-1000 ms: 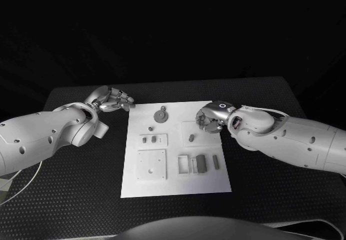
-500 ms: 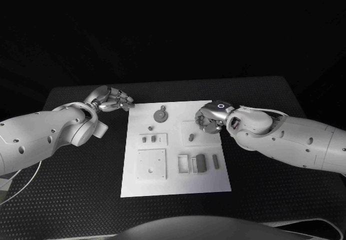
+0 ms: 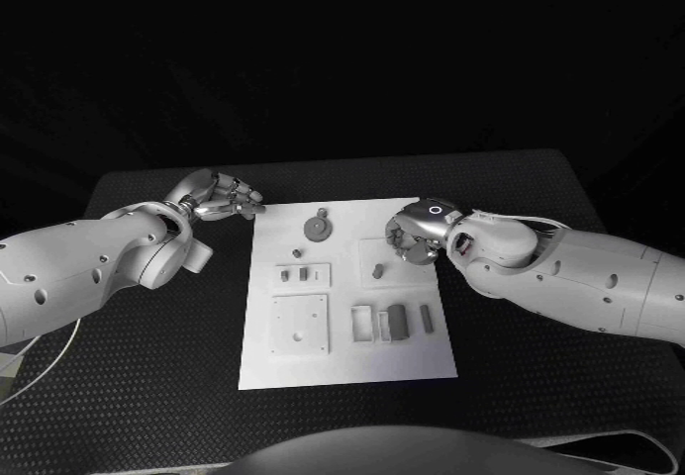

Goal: Assemble the parts on the task board

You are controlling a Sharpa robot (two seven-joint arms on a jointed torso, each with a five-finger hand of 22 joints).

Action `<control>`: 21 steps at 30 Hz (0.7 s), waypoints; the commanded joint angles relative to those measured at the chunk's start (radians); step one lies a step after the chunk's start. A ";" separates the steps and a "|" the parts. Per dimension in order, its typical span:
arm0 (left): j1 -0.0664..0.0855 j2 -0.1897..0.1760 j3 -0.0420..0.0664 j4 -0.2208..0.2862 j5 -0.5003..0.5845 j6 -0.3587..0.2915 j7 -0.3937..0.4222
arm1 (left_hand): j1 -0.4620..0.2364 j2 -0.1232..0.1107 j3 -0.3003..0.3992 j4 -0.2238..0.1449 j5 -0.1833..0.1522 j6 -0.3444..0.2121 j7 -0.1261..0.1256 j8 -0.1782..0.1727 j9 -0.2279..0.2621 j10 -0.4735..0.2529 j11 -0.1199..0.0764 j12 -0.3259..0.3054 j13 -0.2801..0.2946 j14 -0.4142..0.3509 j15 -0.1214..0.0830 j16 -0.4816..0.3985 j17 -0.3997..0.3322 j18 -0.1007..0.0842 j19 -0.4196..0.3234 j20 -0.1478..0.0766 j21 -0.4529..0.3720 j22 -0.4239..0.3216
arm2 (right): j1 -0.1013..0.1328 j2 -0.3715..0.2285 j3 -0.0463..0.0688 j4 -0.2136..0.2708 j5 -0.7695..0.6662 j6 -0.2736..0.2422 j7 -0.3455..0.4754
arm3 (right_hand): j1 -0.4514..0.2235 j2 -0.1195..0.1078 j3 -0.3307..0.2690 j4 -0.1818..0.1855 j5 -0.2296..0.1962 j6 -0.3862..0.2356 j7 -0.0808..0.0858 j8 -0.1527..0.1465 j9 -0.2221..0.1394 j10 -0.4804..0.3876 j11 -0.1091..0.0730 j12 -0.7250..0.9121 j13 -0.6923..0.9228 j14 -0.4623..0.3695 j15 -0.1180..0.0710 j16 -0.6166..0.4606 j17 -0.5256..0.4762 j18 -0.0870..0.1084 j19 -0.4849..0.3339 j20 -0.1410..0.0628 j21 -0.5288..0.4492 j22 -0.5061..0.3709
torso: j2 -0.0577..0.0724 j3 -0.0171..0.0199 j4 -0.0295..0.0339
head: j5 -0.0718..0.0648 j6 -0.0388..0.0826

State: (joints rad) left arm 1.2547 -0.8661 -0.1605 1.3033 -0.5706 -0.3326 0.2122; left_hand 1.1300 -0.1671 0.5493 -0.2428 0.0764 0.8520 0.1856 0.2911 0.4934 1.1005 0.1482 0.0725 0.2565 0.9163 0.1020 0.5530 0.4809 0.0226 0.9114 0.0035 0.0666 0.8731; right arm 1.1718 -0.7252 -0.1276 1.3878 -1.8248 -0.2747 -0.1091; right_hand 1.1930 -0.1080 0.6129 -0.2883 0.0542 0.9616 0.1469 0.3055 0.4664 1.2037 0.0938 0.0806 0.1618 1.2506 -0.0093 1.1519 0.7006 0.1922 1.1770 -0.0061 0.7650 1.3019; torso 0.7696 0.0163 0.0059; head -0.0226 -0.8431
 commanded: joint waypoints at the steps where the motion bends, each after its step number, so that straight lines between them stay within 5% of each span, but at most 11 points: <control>1: 0.001 0.000 0.001 0.003 0.007 0.010 0.003 | -0.006 -0.002 -0.005 0.001 -0.003 -0.006 0.000 -0.002 -0.001 -0.007 0.002 -0.005 -0.001 0.003 0.007 -0.005 0.002 -0.003 0.002 0.006 -0.001 -0.002 | -0.007 0.000 -0.006 -0.002 -0.022 0.018 -0.005 | 0.005 0.006 -0.007 -0.001 0.004 0.009 -0.006 0.002 0.000 0.014 -0.001 0.006 0.001 0.003 -0.011 -0.006 0.002 0.070 0.003 -0.003 -0.001 0.002 | 0.000 -0.0002 0.0001 | -0.001 0.000; 11: 0.001 -0.001 0.001 0.004 0.007 0.010 0.002 | -0.006 -0.002 -0.005 0.002 -0.003 -0.008 0.001 -0.002 -0.001 -0.008 0.002 -0.005 -0.001 0.006 0.006 -0.007 0.006 -0.002 0.004 0.006 0.000 -0.004 | -0.007 0.001 -0.006 -0.003 -0.046 -0.003 -0.017 | 0.005 0.054 0.000 -0.002 0.004 0.053 -0.024 0.024 0.007 0.071 -0.022 0.022 0.004 0.019 -0.031 -0.006 0.009 0.070 0.016 -0.010 0.004 0.013 | 0.000 -0.0003 0.0008 | -0.002 -0.001; 21: 0.001 -0.001 0.001 0.003 0.005 0.010 0.003 | -0.005 -0.002 -0.005 0.002 -0.003 -0.009 0.001 -0.002 -0.001 -0.008 0.002 -0.005 -0.001 0.007 0.006 -0.008 0.008 -0.002 0.005 0.005 0.000 -0.005 | -0.007 0.004 -0.006 -0.002 -0.064 -0.017 -0.027 | 0.010 0.033 0.073 0.013 0.004 0.073 -0.030 0.030 0.010 0.101 -0.031 0.022 0.005 0.026 -0.040 -0.008 0.016 0.070 0.029 -0.012 0.003 0.018 | 0.000 -0.0001 0.0001 | -0.002 -0.002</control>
State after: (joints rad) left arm 1.2547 -0.8673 -0.1605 1.3039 -0.5705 -0.3319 0.2099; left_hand 1.1300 -0.1670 0.5493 -0.2428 0.0764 0.8520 0.1856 0.2911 0.4934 1.1006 0.1482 0.0725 0.2567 0.9199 0.1056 0.5491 0.4876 0.0226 0.9114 0.0035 0.0666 0.8686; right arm 1.1681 -0.7202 -0.1313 1.3854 -1.8642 -0.3005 -0.1280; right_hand 1.2047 -0.0676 0.6792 -0.2745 0.0544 1.0285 0.1161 0.3292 0.4768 1.2930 0.0585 0.0969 0.1649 1.2771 -0.0430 1.1451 0.7156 0.1923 1.2030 -0.0173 0.7649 1.3081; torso 0.7697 0.0159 0.0063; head -0.0243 -0.8447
